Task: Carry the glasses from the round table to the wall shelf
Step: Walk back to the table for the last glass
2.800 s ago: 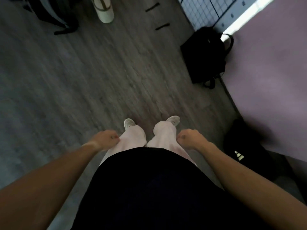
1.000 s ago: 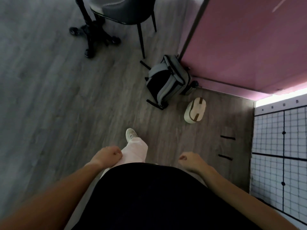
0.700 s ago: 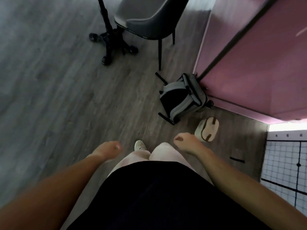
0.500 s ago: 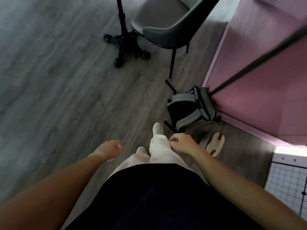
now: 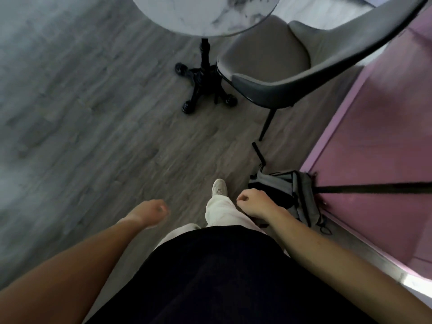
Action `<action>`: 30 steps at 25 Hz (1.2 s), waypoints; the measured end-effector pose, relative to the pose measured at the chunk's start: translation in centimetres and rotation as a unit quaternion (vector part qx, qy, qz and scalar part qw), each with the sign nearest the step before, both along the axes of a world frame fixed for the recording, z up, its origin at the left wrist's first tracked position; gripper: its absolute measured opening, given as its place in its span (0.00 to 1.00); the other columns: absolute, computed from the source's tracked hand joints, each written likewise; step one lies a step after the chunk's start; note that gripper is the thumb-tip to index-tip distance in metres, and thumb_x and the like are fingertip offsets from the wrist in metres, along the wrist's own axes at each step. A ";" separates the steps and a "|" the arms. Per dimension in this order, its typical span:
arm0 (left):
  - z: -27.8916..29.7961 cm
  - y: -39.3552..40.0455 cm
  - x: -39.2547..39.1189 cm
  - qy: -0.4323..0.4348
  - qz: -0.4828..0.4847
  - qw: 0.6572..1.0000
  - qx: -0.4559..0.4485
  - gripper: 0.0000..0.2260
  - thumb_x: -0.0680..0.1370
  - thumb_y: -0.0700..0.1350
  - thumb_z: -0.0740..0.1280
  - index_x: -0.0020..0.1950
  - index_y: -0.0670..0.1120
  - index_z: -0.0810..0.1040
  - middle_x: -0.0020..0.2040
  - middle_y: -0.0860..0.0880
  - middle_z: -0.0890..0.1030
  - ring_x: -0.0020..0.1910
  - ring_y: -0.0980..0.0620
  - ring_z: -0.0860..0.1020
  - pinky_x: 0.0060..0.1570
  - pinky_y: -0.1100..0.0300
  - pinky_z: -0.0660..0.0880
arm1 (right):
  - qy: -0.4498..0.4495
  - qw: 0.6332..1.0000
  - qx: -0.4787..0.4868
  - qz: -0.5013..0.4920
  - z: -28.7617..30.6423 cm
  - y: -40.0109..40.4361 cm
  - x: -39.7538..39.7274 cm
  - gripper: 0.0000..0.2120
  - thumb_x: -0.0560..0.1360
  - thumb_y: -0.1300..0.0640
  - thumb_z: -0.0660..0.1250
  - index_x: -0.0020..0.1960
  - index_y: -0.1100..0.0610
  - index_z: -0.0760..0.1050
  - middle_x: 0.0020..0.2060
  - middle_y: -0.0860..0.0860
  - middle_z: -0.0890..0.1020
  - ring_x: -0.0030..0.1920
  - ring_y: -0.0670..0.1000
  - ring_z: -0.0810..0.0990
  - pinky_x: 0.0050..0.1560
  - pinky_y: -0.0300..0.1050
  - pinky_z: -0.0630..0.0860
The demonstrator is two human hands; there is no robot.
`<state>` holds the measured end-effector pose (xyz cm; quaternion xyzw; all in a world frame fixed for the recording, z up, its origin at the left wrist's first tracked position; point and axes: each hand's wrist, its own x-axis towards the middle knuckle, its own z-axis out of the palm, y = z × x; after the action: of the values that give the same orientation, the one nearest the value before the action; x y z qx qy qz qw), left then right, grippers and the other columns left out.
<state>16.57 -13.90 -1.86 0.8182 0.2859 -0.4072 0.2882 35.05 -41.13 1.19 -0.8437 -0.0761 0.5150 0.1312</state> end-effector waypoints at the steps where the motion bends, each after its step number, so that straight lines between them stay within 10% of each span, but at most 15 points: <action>1: 0.4 0.5 2.3 -0.009 0.001 1.000 0.003 0.09 0.79 0.52 0.63 0.54 0.51 0.80 0.57 0.48 0.83 0.59 0.47 0.79 0.58 0.57 0.72 | -0.004 1.000 0.000 0.016 0.2 0.7 2.0 0.08 0.73 0.51 0.62 0.44 0.47 0.81 0.44 0.45 0.84 0.47 0.49 0.81 0.54 0.51 0.80; 9: 2.3 4.5 16.8 -0.073 0.009 0.997 -0.007 0.05 0.75 0.56 0.64 0.40 0.59 0.75 0.49 0.54 0.85 0.52 0.50 0.81 0.55 0.54 0.76 | -0.015 0.999 -0.009 0.051 0.4 6.1 14.4 0.10 0.75 0.51 0.62 0.51 0.47 0.81 0.53 0.49 0.82 0.53 0.53 0.80 0.57 0.50 0.78; 17: 1.3 13.7 24.5 0.023 -0.030 0.999 -0.003 0.13 0.77 0.53 0.62 0.57 0.50 0.80 0.58 0.49 0.82 0.60 0.47 0.78 0.59 0.55 0.73 | 0.006 1.000 -0.022 0.022 0.6 12.9 21.2 0.12 0.76 0.53 0.61 0.54 0.50 0.82 0.55 0.50 0.83 0.57 0.53 0.80 0.60 0.50 0.77; 30: 6.1 29.0 47.4 -0.129 -0.084 0.988 -0.018 0.06 0.76 0.53 0.65 0.48 0.54 0.79 0.54 0.50 0.84 0.55 0.48 0.80 0.58 0.54 0.75 | -0.116 0.991 0.057 0.042 6.6 30.6 40.9 0.10 0.77 0.53 0.62 0.49 0.54 0.80 0.50 0.53 0.82 0.52 0.55 0.79 0.54 0.48 0.76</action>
<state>63.94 15.12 4.27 0.8796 0.1693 -0.3262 0.3021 75.94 -10.49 7.75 -0.8851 -0.1552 0.4132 0.1473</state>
